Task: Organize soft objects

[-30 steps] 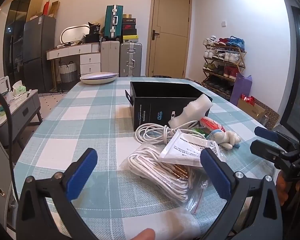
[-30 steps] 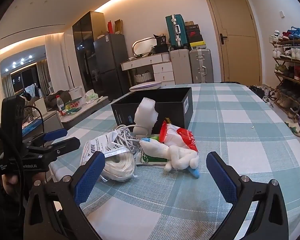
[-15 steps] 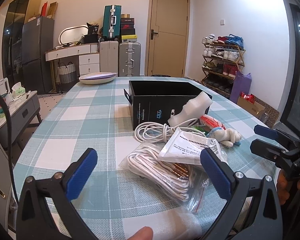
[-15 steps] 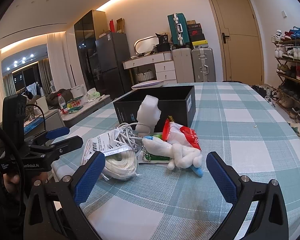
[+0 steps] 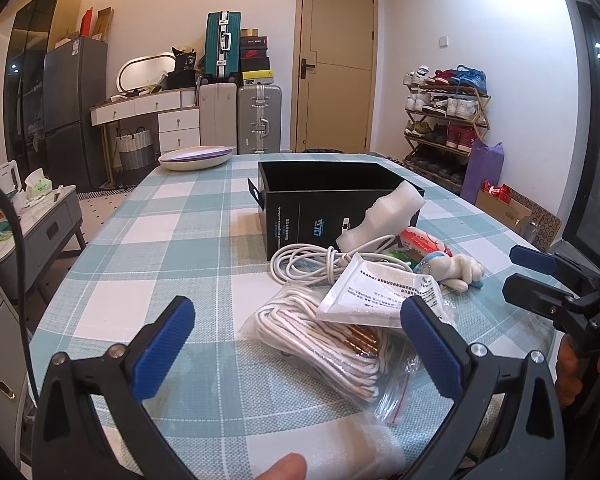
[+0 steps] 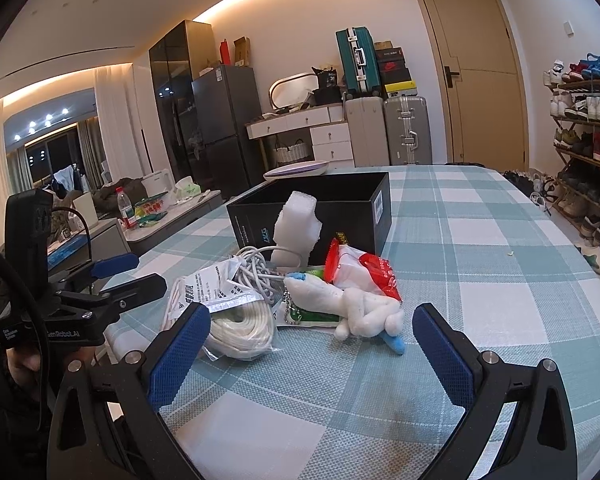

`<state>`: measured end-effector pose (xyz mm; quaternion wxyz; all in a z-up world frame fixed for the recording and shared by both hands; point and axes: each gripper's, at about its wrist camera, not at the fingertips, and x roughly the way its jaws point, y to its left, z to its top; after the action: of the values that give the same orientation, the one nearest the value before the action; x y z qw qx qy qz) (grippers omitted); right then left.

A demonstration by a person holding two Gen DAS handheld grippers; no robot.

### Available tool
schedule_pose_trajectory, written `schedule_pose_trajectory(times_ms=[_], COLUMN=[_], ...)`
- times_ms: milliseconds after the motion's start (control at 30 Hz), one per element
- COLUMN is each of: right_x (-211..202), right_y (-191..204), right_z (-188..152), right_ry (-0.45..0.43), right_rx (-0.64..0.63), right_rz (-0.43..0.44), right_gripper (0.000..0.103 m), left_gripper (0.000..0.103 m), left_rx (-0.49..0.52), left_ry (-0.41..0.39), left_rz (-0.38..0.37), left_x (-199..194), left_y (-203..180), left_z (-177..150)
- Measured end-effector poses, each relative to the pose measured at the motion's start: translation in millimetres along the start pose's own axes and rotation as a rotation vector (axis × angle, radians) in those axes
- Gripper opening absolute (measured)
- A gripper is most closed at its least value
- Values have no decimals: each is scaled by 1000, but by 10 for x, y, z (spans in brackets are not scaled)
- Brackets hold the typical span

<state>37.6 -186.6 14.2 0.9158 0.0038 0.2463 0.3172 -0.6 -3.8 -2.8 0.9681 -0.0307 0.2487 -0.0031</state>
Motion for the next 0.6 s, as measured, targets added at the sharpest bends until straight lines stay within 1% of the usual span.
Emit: schedule_pose_trajectory(times_ms=[600], right_x=[-14], right_y=[12], right_z=[-5], right_ry=[6], right_rx=[-3], right_rz=[12], right_gripper=[103], left_gripper=[103], left_rx=[4], left_ry=[3], left_rz=[4], left_x=[9], left_y=[0], left_z=[-9])
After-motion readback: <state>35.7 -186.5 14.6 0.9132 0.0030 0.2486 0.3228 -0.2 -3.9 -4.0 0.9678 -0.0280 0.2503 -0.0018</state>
